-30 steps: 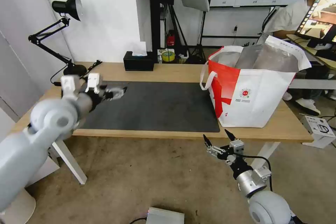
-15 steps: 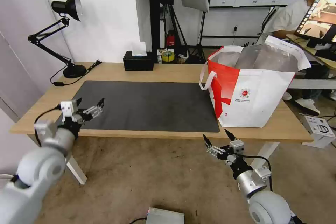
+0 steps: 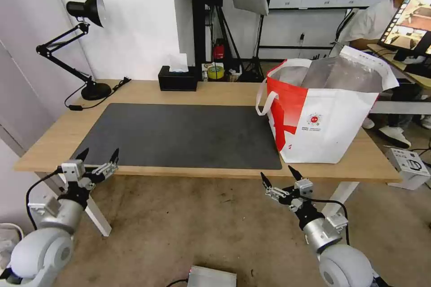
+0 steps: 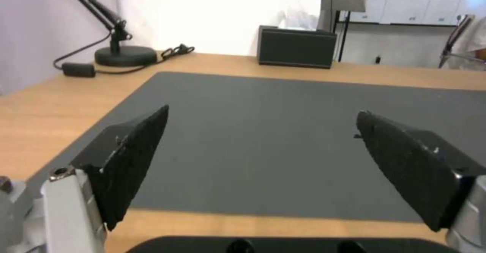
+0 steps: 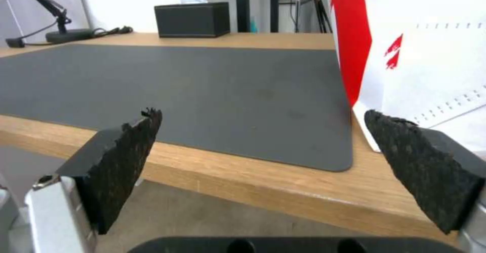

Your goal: Pick up the trash from the table and place it into the takeout bag.

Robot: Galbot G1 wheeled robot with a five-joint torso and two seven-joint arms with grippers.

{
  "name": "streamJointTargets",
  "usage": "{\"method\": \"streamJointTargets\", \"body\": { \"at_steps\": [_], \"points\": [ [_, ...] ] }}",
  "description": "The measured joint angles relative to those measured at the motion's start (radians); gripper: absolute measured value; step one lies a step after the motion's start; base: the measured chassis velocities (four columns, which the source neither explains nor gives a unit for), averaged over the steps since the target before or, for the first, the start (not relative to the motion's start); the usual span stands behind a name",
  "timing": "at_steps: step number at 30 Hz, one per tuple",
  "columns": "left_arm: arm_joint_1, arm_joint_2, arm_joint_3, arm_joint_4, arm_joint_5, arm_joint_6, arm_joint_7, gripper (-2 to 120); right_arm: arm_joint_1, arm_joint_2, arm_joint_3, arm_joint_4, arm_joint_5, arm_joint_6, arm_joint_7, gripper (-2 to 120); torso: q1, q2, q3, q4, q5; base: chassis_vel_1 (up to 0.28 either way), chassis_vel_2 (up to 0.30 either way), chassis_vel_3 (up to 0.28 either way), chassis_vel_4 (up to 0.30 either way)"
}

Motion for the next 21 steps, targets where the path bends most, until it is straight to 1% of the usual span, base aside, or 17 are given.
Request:
{"method": "streamJointTargets", "body": {
  "at_steps": [5, 21],
  "points": [
    [0.004, -0.029, 0.016, 0.009, 0.015, -0.009, 0.007, 100, 0.000, 0.000, 0.000, 0.000, 0.000, 0.000, 0.000, 100, 0.000, 0.000, 0.000, 0.0000, 0.0000, 0.000, 0.000, 0.000, 0.000],
    [-0.004, -0.033, 0.026, 0.011, 0.021, -0.002, 0.005, 100, 0.000, 0.000, 0.000, 0.000, 0.000, 0.000, 0.000, 100, 0.000, 0.000, 0.000, -0.0001, 0.0000, 0.000, 0.000, 0.000, 0.000]
  ]
}}
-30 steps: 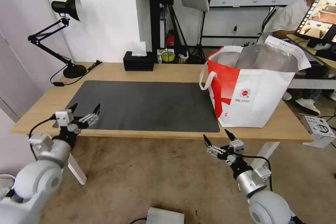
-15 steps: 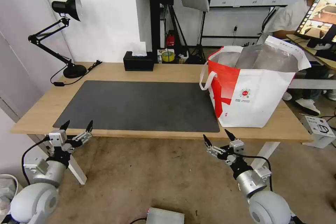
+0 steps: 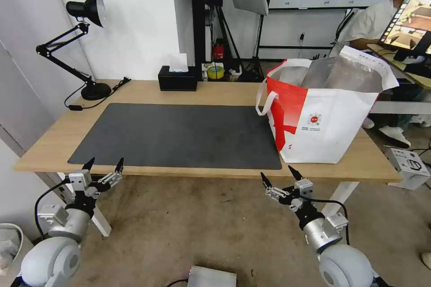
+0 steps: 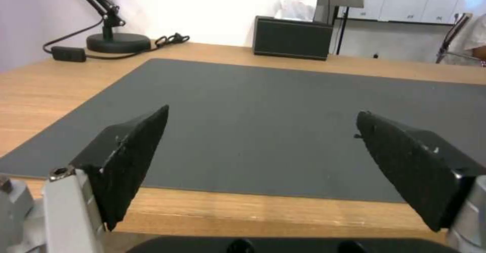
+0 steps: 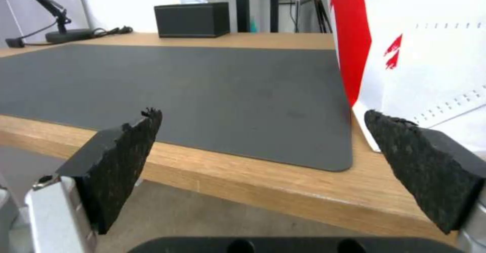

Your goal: Pick up the trash from the table and place it into the takeout bag.

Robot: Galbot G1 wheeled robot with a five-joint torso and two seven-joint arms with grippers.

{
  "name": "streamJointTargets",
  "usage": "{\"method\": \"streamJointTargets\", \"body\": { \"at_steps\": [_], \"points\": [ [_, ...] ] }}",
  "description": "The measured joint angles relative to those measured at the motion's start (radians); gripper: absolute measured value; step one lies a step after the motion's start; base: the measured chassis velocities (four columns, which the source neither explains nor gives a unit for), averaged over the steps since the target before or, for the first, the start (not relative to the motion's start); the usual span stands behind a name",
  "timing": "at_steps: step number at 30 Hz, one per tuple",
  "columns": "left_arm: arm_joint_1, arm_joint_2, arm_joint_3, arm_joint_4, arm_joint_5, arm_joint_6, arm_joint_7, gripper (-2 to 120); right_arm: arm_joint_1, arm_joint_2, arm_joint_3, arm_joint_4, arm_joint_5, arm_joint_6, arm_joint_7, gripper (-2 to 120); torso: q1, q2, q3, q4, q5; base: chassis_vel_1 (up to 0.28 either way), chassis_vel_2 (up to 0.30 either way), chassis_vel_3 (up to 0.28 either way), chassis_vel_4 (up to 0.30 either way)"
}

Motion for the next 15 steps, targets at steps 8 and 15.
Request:
{"method": "streamJointTargets", "body": {
  "at_steps": [8, 15],
  "points": [
    [-0.001, 0.001, 0.001, 0.000, -0.001, 0.002, -0.002, 100, 0.000, 0.000, 0.000, 0.000, 0.000, 0.000, 0.000, 100, 0.000, 0.000, 0.000, 0.0000, 0.0000, 0.000, 0.000, 0.000, 0.000],
    [-0.001, 0.002, 0.001, -0.001, -0.002, 0.002, -0.002, 100, 0.000, 0.000, 0.000, 0.000, 0.000, 0.000, 0.000, 100, 0.000, 0.000, 0.000, 0.0000, 0.0000, 0.000, 0.000, 0.000, 0.000]
  ]
}}
